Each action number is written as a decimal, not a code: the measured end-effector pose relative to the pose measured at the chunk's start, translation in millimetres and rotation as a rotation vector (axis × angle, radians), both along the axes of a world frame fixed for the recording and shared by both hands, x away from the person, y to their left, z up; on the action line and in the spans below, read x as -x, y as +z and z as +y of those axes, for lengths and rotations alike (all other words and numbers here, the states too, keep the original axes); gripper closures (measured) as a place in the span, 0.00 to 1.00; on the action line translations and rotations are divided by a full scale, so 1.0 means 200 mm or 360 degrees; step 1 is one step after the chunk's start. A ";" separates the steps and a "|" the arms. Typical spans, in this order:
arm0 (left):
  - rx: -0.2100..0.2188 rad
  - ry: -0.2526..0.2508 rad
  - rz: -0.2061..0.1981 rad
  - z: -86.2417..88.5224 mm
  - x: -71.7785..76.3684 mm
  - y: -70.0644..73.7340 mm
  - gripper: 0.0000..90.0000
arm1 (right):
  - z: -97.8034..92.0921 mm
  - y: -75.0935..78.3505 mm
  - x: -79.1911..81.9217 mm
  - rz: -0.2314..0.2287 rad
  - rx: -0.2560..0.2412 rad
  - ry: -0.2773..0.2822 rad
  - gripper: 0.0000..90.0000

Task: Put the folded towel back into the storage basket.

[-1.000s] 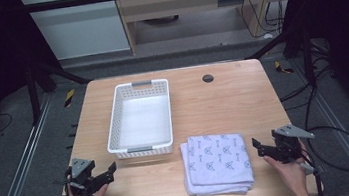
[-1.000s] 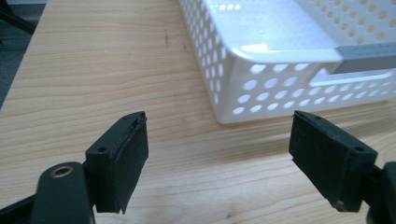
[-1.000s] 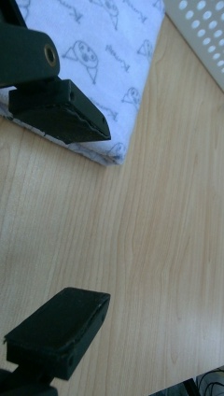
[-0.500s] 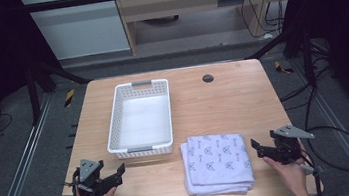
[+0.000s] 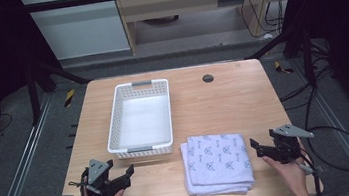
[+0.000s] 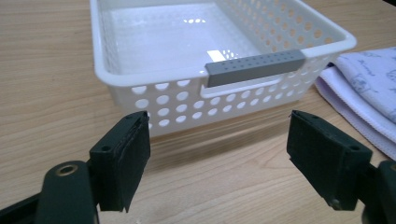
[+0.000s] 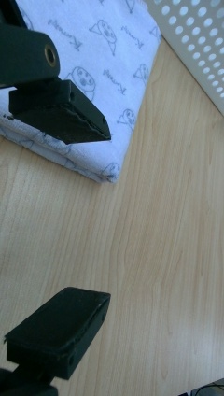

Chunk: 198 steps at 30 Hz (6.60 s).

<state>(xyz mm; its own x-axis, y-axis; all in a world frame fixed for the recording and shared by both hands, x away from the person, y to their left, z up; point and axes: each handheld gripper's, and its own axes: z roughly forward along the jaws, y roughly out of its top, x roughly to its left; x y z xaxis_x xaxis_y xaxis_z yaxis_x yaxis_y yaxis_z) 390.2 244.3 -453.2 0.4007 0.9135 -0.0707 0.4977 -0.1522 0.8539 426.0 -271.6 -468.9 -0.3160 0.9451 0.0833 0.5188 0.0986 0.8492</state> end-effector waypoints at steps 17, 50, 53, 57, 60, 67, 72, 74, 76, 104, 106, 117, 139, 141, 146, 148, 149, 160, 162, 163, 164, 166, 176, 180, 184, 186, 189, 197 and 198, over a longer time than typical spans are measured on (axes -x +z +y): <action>0.0012 -0.0058 -0.0071 -0.09 -0.01 0.13 0.23 | 0.02 0.16 -0.01 -0.0131 -0.0075 0.0002 0.22; 0.0074 -0.0197 -0.0130 -0.43 -0.13 0.30 0.26 | 0.15 0.39 -0.15 -0.0199 -0.0239 0.0040 0.22; 0.0058 -0.0208 -0.0127 -0.47 -0.13 0.29 0.26 | 0.18 0.40 -0.16 -0.0198 -0.0243 0.0054 0.22; 0.0085 -0.0219 -0.0120 -0.50 -0.13 0.28 0.27 | 0.21 0.38 -0.17 -0.0197 -0.0248 0.0066 0.23; 0.0084 -0.0220 -0.0117 -0.52 -0.13 0.27 0.28 | 0.22 0.37 -0.17 -0.0197 -0.0251 0.0071 0.24; 0.0102 -0.0228 -0.0092 -0.58 -0.11 0.24 0.31 | 0.22 0.33 -0.16 -0.0186 -0.0284 0.0062 0.28; 0.0094 -0.0260 -0.0059 -0.62 -0.10 0.20 0.33 | 0.23 0.27 -0.17 -0.0144 -0.0268 0.0071 0.30; 0.0082 -0.0267 -0.0052 -0.64 -0.09 0.18 0.34 | 0.24 0.24 -0.17 -0.0112 -0.0239 0.0077 0.30; 0.0074 -0.0274 -0.0043 -0.65 -0.09 0.17 0.34 | 0.25 0.22 -0.18 -0.0086 -0.0223 0.0085 0.31; -0.0001 -0.0359 0.0172 -0.79 -0.04 -0.12 0.35 | 0.26 -0.01 -0.19 0.0125 -0.0130 0.0094 0.36; -0.0007 -0.0365 0.0188 -0.80 -0.04 -0.14 0.34 | 0.26 -0.03 -0.19 0.0138 -0.0132 0.0091 0.37; -0.0015 -0.0370 0.0254 -0.85 -0.05 -0.22 0.30 | 0.27 -0.11 -0.19 0.0223 -0.0097 0.0108 0.41; -0.0029 -0.0336 0.0311 -0.89 -0.04 -0.25 0.31 | 0.26 -0.18 -0.20 0.0303 -0.0146 0.0116 0.49; -0.0021 -0.0347 0.0320 -0.89 -0.04 -0.25 0.34 | 0.27 -0.18 -0.21 0.0314 -0.0137 0.0122 0.53; 0.0036 -0.0384 0.0359 -0.89 -0.04 -0.24 0.49 | 0.27 -0.18 -0.20 0.0356 -0.0222 0.0138 0.65; 0.0056 -0.0399 0.0387 -0.90 -0.04 -0.24 0.55 | 0.27 -0.18 -0.20 0.0362 -0.0238 0.0141 0.67; 0.0073 -0.0399 0.0406 -0.90 -0.04 -0.24 0.59 | 0.27 -0.18 -0.20 0.0358 -0.0233 0.0144 0.69; 0.0117 -0.0390 0.0391 -0.90 -0.02 -0.22 0.82 | 0.29 -0.16 -0.19 0.0345 -0.0196 0.0142 0.73; 0.0124 -0.0395 0.0383 -0.90 -0.02 -0.22 0.83 | 0.29 -0.15 -0.19 0.0345 -0.0195 0.0142 0.73; 0.0131 -0.0398 0.0380 -0.90 -0.02 -0.21 0.83 | 0.29 -0.15 -0.19 0.0343 -0.0194 0.0141 0.73; 0.0137 -0.0402 0.0376 -0.89 -0.02 -0.21 0.83 | 0.29 -0.14 -0.19 0.0342 -0.0197 0.0141 0.73; 0.0140 -0.0407 0.0360 -0.88 -0.01 -0.19 0.83 | 0.28 -0.13 -0.18 0.0338 -0.0219 0.0143 0.73; 0.0129 -0.0431 0.0278 -0.86 0.02 -0.09 0.83 | 0.28 -0.03 -0.14 0.0267 -0.0239 0.0162 0.73; 0.0123 -0.0432 0.0248 -0.85 0.02 -0.05 0.84 | 0.29 0.02 -0.13 0.0233 -0.0248 0.0161 0.73; 0.0113 -0.0431 0.0217 -0.84 0.02 -0.02 0.84 | 0.30 0.07 -0.12 0.0189 -0.0245 0.0170 0.73; 0.0112 -0.0433 0.0202 -0.83 0.02 0.00 0.84 | 0.30 0.10 -0.11 0.0174 -0.0245 0.0169 0.72; 0.0107 -0.0435 0.0182 -0.82 0.02 0.03 0.84 | 0.31 0.13 -0.11 0.0149 -0.0240 0.0172 0.72; 0.0097 -0.0428 0.0120 -0.80 0.01 0.13 0.84 | 0.34 0.23 -0.12 0.0081 -0.0231 0.0179 0.72; 0.0093 -0.0428 0.0108 -0.80 0.01 0.14 0.84 | 0.34 0.24 -0.12 0.0068 -0.0222 0.0182 0.72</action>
